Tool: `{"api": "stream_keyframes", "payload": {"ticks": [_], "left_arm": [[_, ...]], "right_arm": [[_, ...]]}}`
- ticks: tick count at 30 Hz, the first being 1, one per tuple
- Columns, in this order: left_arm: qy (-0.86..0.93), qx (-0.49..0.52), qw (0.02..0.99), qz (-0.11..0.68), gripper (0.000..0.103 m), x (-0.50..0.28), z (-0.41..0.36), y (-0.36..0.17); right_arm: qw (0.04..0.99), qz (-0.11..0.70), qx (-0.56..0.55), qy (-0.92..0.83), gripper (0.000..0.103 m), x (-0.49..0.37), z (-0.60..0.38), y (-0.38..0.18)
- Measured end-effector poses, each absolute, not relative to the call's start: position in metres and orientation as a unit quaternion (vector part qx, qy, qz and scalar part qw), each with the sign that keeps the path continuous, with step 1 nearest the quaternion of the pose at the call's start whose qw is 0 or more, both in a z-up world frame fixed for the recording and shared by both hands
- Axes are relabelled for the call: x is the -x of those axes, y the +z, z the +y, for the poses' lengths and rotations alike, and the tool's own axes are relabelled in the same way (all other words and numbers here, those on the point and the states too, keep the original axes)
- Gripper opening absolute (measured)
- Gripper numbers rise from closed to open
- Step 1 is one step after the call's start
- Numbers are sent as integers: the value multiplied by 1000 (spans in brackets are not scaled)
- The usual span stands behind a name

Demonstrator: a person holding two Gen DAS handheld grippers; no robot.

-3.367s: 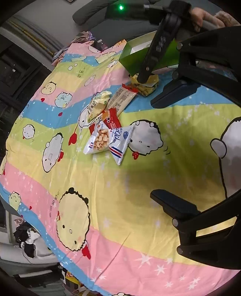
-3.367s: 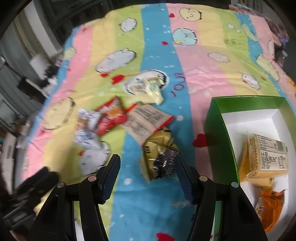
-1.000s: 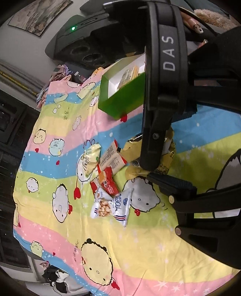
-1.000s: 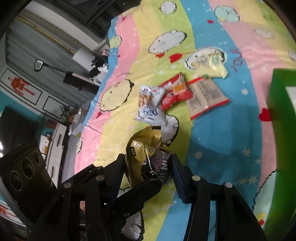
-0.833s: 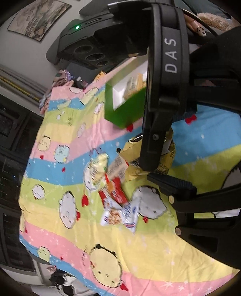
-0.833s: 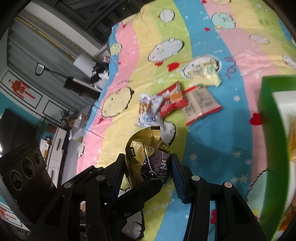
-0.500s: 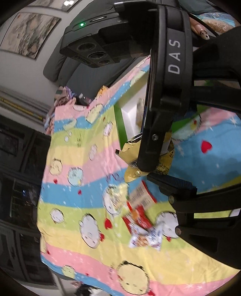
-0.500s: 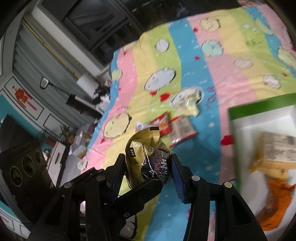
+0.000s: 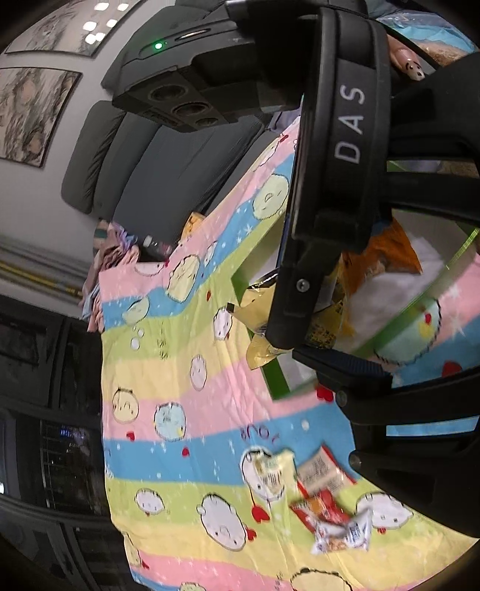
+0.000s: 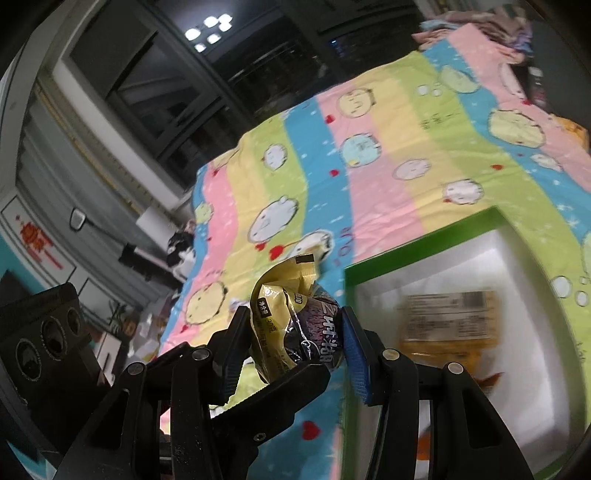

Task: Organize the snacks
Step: 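Lift the chocolate bag with the right gripper and carry it over the box, then open the right gripper to release the chocolate bag into the box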

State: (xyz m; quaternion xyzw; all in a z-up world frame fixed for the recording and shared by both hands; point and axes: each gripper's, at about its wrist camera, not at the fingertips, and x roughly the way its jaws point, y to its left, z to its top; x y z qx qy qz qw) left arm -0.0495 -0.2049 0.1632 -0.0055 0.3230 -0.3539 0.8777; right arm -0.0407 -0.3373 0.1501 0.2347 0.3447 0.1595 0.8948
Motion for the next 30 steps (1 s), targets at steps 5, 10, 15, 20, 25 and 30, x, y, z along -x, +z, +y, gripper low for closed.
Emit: {"api": "stream_keyframes", "payload": {"ticks": [5, 10, 15, 20, 25, 30], "left_arm": [[-363, -5, 866, 343, 51, 43, -229, 154], [-367, -4, 857, 362, 51, 36, -244, 142], [-369, 2, 847, 384, 51, 28, -253, 131], [-367, 10, 840, 400, 51, 23, -257, 122], [-364, 16, 833, 416, 51, 18, -258, 114], [-362, 25, 827, 429, 51, 15, -259, 107]], "right_arm": [[893, 356, -244, 129, 51, 38, -359, 141], [883, 373, -259, 116, 51, 30, -374, 130], [874, 392, -268, 106, 51, 24, -383, 117], [866, 409, -268, 102, 51, 19, -387, 108], [858, 425, -273, 100, 51, 14, -388, 98], [852, 436, -274, 95, 51, 10, -390, 92]]}}
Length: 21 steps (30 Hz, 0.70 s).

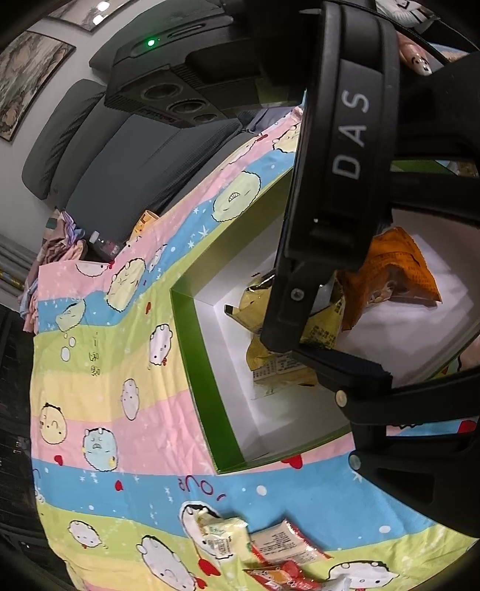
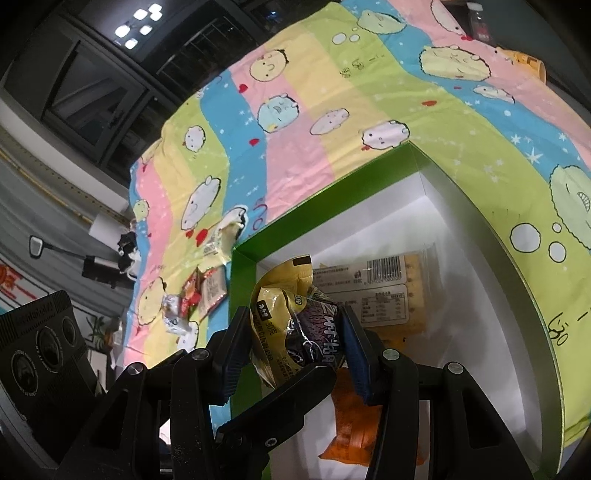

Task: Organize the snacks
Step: 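Open the right gripper to release the chocolate bag into the box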

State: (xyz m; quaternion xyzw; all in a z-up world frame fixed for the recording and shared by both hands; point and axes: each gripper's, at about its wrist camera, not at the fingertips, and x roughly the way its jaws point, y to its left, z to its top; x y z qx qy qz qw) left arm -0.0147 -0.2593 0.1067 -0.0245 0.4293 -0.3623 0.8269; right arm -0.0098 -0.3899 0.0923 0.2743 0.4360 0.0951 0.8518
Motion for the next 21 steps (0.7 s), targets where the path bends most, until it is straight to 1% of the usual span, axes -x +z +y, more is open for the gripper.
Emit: {"api": "stream_keyframes", "payload": {"ticks": [21], "left_arm": [[-362, 33, 820, 443, 52, 11, -261, 96]], "right_arm": [[844, 457, -271, 71, 51, 1, -393, 81]]}}
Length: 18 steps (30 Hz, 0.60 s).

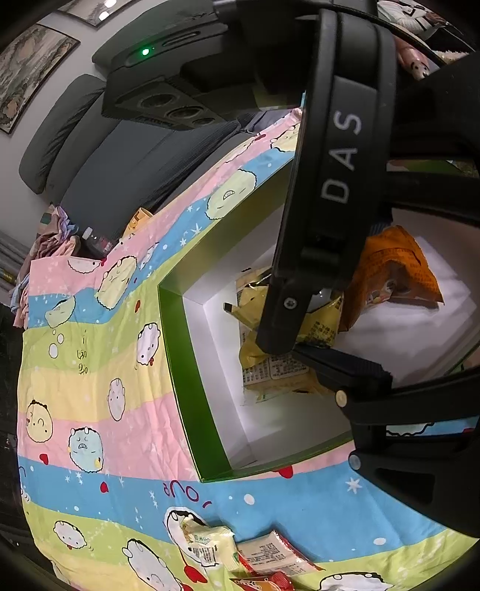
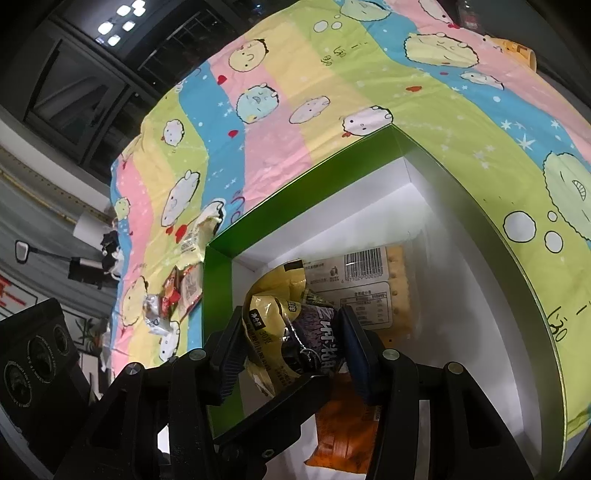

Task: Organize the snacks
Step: 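Open the right gripper to release the chocolate bag into the box, then move the right gripper to the green-printed bread bag and grasp it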

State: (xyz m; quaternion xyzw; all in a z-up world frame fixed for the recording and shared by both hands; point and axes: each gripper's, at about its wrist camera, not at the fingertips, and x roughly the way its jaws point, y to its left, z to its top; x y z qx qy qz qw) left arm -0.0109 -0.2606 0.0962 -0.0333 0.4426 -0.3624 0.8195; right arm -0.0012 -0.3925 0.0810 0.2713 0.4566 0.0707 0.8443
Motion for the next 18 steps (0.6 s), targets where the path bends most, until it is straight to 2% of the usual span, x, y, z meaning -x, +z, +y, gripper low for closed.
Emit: {"api": "stream_keyframes", "payload": {"ticks": [9, 11, 15, 16, 18], "left_arm": [[-356, 41, 835, 419, 58, 20, -235, 118], [-357, 51, 836, 414, 65, 22, -224, 124], [-336, 62, 851, 398, 72, 29, -193, 135], [-333, 64, 853, 396, 78, 29, -187, 137], [-319, 75, 861, 388, 81, 31, -165, 141]], "right_arm": [[856, 440, -265, 51, 53, 9, -391, 94], [862, 429, -265, 51, 60, 13, -391, 101], [878, 401, -256, 46, 62, 21, -385, 118], [882, 395, -252, 45, 64, 24, -382, 122], [887, 383, -251, 49, 69, 26, -378, 128]]}}
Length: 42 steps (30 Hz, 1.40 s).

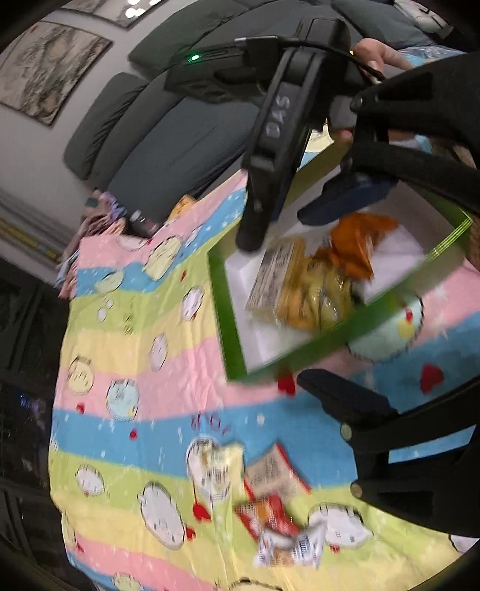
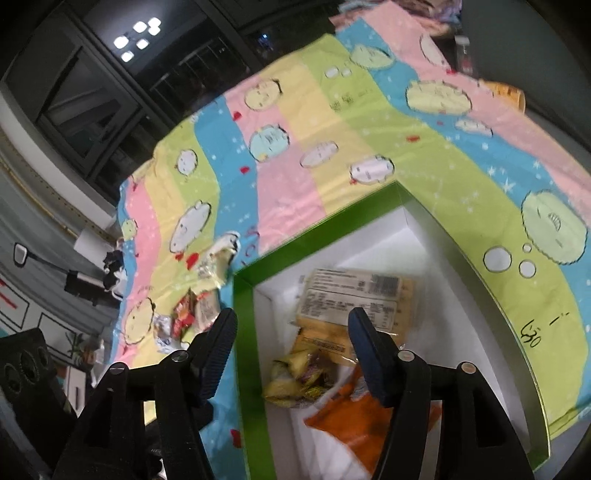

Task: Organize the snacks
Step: 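Move the right gripper to the green-printed bread bag and grasp it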

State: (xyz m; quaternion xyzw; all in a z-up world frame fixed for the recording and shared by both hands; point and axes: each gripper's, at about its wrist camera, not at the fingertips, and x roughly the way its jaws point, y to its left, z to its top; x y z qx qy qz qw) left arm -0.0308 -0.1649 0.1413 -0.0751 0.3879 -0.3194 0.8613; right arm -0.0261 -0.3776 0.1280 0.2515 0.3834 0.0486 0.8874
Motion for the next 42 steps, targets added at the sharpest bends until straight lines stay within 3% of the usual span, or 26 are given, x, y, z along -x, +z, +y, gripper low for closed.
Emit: {"api": "stream_keyframes", "payload": {"ticks": [5, 12, 16, 23, 37, 39, 41, 42], "left_arm": [[-278, 94, 875, 386, 89, 32, -115, 140], [-176, 99, 890, 409, 91, 25, -35, 111], [-136, 131, 890, 415, 102, 14, 7, 89], [-109, 187, 874, 434, 101, 2, 45, 67], [-95, 201, 865, 449, 101, -2, 58, 58], [-96, 199, 864, 452, 101, -4, 57, 57], [-96, 198, 864, 453, 101, -5, 57, 57], [-95, 197, 864, 453, 101, -5, 57, 57]], "right_arm": [[894, 369, -246, 59, 75, 28, -360, 137], [892, 370, -240, 105, 82, 21, -322, 139], [884, 396, -217, 120, 85, 7, -283, 130], [864, 468, -156, 100, 85, -50, -218, 104], [854, 520, -22, 10, 85, -180, -168, 53], [854, 519, -23, 12, 78, -183, -167, 48], [849, 528, -22, 14, 55, -187, -166, 41], [846, 532, -22, 11, 53, -188, -167, 38]]}}
